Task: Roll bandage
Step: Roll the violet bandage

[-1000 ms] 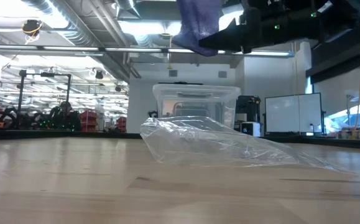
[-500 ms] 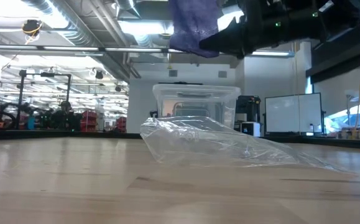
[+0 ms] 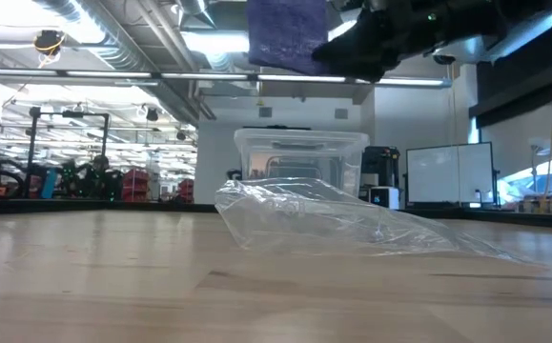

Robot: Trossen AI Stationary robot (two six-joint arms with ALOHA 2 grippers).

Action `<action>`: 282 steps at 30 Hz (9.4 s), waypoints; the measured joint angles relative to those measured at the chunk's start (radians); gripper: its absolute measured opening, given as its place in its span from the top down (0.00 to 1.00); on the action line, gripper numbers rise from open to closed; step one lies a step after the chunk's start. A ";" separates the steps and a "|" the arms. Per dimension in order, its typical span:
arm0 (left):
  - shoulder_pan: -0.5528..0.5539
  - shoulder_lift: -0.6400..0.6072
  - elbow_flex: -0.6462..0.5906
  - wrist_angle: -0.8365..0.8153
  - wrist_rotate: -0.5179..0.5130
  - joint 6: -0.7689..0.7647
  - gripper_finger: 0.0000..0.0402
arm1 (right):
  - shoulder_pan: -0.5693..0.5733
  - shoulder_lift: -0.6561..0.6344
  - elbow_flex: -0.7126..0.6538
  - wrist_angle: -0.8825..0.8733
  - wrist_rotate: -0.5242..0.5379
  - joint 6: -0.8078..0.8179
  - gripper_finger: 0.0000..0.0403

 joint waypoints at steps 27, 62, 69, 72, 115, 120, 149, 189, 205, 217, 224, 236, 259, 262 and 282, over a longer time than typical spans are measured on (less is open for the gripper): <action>0.000 -0.006 0.001 0.085 0.037 -0.005 0.99 | 0.054 0.110 0.000 0.189 -0.107 -0.120 0.96; 0.022 0.006 -0.028 0.075 -0.056 0.226 0.99 | 0.386 0.109 0.395 -0.044 0.094 -0.415 1.00; -0.019 0.006 -0.042 0.063 -0.056 0.232 0.99 | 0.350 0.109 0.504 -0.144 0.150 -0.490 1.00; -0.042 0.019 -0.042 0.048 -0.059 0.247 0.99 | 0.305 0.109 0.533 -0.179 0.154 -0.489 1.00; -0.098 0.072 -0.042 -0.074 -0.120 0.335 0.99 | 0.064 0.100 0.719 -0.819 -0.007 0.085 0.46; -0.083 0.072 -0.042 -0.144 -0.117 0.287 0.99 | 0.116 0.109 0.718 -0.828 -0.124 0.033 0.45; -0.198 0.170 -0.042 -0.106 -0.127 1.104 0.99 | 0.063 0.252 0.640 -0.748 -0.453 0.143 0.40; -0.202 0.168 -0.042 -0.177 -0.143 0.996 0.99 | 0.040 0.205 0.710 -0.923 -0.407 0.120 0.99; -0.205 0.170 -0.042 -0.179 -0.120 1.025 0.99 | 0.037 0.296 0.705 -0.846 -0.217 0.165 0.87; -0.203 0.170 -0.043 -0.181 -0.130 0.930 0.99 | 0.029 0.220 0.705 -0.953 -0.193 0.087 0.38; -0.195 0.170 -0.043 -0.146 -0.154 0.532 0.99 | 0.033 0.082 0.706 -1.123 -0.147 0.094 0.34; -0.107 0.170 -0.043 -0.125 -0.176 -0.259 0.99 | 0.234 0.008 0.523 -1.142 0.158 0.091 0.33; -0.040 0.169 -0.043 -0.089 -0.174 -0.508 0.99 | 0.321 0.101 0.352 -0.412 0.526 -0.329 0.33; -0.039 0.169 -0.043 -0.112 -0.175 -0.511 0.99 | 0.291 0.101 0.362 -0.370 0.529 -0.346 0.33; -0.066 0.169 -0.043 -0.139 -0.175 -0.369 0.99 | 0.362 0.065 0.471 -0.591 0.405 -0.243 0.33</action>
